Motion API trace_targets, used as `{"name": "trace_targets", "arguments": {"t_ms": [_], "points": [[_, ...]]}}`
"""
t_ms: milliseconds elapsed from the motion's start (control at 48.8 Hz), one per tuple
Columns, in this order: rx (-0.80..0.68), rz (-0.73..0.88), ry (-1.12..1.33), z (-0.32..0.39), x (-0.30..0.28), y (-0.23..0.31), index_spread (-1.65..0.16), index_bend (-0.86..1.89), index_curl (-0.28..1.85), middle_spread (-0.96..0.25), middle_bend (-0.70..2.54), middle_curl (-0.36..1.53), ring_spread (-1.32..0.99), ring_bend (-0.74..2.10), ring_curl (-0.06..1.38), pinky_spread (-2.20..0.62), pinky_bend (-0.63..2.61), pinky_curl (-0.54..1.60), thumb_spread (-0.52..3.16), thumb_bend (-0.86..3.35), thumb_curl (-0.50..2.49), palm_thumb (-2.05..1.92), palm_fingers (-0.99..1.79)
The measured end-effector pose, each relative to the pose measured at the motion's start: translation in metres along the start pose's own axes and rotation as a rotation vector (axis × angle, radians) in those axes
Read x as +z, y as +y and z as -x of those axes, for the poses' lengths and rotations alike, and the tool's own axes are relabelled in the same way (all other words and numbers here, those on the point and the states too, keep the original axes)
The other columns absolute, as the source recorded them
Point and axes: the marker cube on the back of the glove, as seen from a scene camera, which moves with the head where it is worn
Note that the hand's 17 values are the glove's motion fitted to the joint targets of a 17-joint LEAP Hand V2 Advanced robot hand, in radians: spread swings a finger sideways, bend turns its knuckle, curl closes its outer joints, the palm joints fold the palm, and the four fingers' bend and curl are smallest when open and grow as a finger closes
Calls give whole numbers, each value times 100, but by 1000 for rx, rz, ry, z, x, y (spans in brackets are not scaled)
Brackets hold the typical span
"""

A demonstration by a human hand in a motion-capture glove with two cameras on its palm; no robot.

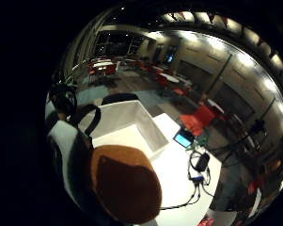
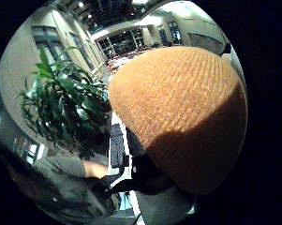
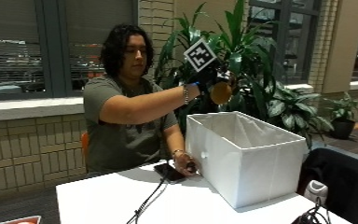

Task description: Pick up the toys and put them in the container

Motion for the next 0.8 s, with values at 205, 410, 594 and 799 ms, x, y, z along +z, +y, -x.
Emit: {"name": "trace_targets", "arguments": {"t_ms": [205, 410, 594, 799], "points": [[-20, 230, 110, -2, 50, -29, -30, 52, 50, -25, 115, 62, -31, 133, 50, -40, 96, 48, 114, -10, 20, -14, 96], [14, 433, 252, -30, 31, 9, -32, 27, 47, -21, 69, 47, -30, 100, 41, -19, 93, 46, 87, -13, 19, -19, -15], [-85, 423, 5, -46, -50, 118, -35, 19, 40, -17, 51, 40, -29, 84, 31, -9, 86, 39, 83, -13, 18, -19, -5], [114, 450, 268, -75, -73, 265, -37, 20, 41, -16, 47, 39, -28, 83, 29, -5, 80, 36, 85, -13, 17, -18, 5]]}}
